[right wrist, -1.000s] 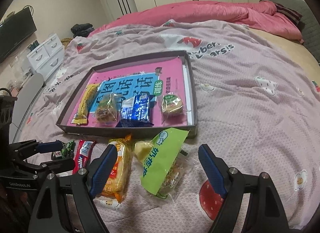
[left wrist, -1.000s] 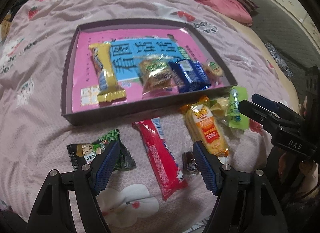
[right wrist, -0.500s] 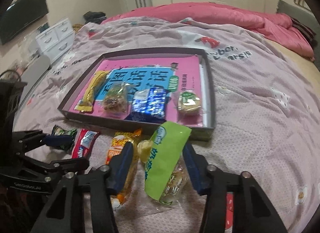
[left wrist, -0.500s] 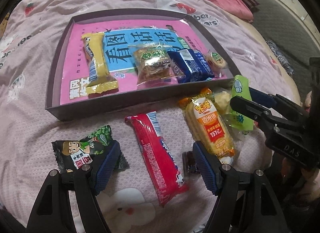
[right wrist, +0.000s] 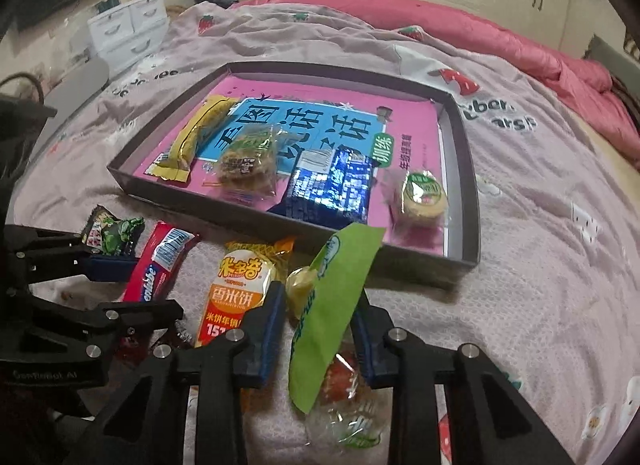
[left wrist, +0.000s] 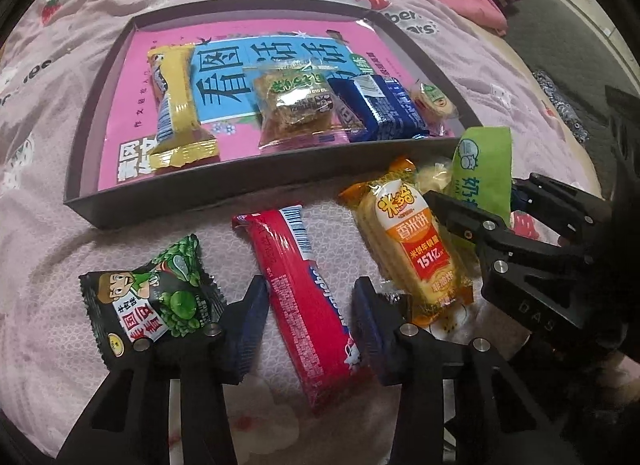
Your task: Organize snacks
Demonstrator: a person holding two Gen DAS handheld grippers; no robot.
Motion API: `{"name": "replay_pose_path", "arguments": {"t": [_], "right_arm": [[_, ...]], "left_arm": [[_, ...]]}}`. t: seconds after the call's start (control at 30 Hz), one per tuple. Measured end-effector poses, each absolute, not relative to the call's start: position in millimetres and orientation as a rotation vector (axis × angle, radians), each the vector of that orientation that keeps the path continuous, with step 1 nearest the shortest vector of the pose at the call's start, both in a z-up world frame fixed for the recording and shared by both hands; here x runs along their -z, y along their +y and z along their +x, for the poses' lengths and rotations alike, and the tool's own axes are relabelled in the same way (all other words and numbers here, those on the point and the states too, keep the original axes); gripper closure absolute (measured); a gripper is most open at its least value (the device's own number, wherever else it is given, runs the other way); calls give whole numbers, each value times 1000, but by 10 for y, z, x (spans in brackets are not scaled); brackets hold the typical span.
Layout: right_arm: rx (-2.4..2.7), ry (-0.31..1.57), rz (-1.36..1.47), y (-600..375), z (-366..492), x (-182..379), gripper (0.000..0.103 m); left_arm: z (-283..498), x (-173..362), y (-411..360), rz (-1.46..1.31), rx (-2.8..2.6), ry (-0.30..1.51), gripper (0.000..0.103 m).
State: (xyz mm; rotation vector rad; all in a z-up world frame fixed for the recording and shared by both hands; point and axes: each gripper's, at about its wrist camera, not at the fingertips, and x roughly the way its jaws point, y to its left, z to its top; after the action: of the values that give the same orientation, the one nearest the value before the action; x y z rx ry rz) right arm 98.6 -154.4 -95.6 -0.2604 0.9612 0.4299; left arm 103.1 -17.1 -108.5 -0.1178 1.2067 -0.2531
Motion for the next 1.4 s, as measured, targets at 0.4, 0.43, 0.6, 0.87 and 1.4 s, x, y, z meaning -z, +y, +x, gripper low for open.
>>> {"name": "replay_pose_path", "arguments": {"t": [0.4, 0.43, 0.6, 0.87, 1.4], "right_arm": [[-478, 875, -107, -1758, 929, 656, 72], [-478, 875, -107, -1758, 929, 656, 72], [-490, 833, -51, -1833, 948, 551, 73], [-482, 831, -56, -1816, 995, 544, 92], [-500, 960, -125, -1653, 1035, 831, 82]], "left_arm": [[1021, 965, -104, -147, 277, 1167, 87], [1016, 921, -96, -157, 284, 1155, 87], [976, 685, 3, -204, 290, 1081, 87], [1041, 442, 190, -229, 247, 995, 87], [1104, 539, 173, -244, 263, 1019, 86]]}}
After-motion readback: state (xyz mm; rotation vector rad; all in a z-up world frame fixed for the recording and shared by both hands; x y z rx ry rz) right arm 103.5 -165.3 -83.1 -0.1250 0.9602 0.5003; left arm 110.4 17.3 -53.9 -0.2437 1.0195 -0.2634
